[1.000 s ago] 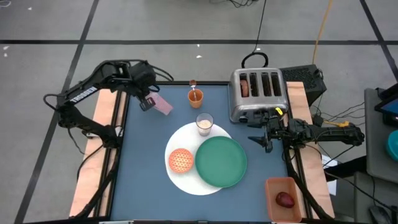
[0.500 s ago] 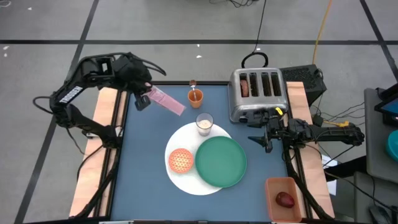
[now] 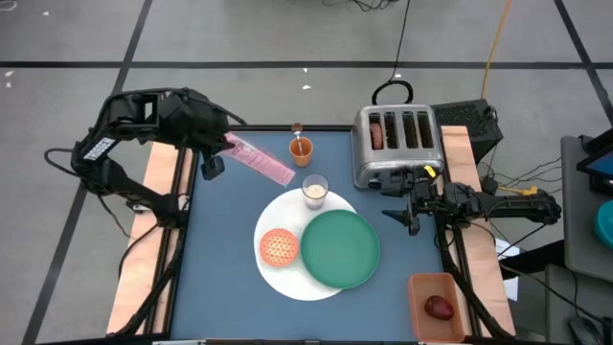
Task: Arrange a breakfast setting
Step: Pour the cereal into the orange bowl
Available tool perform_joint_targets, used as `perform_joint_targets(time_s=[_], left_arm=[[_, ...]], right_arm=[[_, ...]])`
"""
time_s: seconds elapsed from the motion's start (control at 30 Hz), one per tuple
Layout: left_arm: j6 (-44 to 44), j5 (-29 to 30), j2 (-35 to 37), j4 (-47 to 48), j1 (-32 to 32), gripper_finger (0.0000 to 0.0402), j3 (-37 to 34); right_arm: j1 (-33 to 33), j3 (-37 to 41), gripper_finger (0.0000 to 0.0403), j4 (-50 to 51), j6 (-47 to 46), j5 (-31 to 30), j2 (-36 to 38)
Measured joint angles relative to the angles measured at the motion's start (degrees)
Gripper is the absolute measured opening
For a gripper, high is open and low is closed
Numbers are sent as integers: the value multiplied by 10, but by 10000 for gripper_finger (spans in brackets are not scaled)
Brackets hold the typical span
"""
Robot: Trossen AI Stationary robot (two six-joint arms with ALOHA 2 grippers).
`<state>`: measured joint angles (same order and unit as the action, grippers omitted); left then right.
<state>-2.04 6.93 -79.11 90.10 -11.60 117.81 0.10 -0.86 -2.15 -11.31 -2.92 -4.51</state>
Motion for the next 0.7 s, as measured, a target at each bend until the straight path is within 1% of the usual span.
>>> perform_joint_targets(time_s=[0.13, 0.33, 0.57, 0.7], left_arm=[[3, -20, 0, 0, 25, 0, 12], [5, -45, 0, 0, 66, 0, 28], [5, -46, 0, 0, 122, 0, 47], [5, -69, 0, -2, 153, 0, 48]], right_arm=[[0, 0, 286, -8, 0, 0, 0], [0, 0, 286, -50, -4, -2, 0], [0, 0, 286, -76, -83, -1, 0], [0, 0, 286, -89, -153, -1, 0]])
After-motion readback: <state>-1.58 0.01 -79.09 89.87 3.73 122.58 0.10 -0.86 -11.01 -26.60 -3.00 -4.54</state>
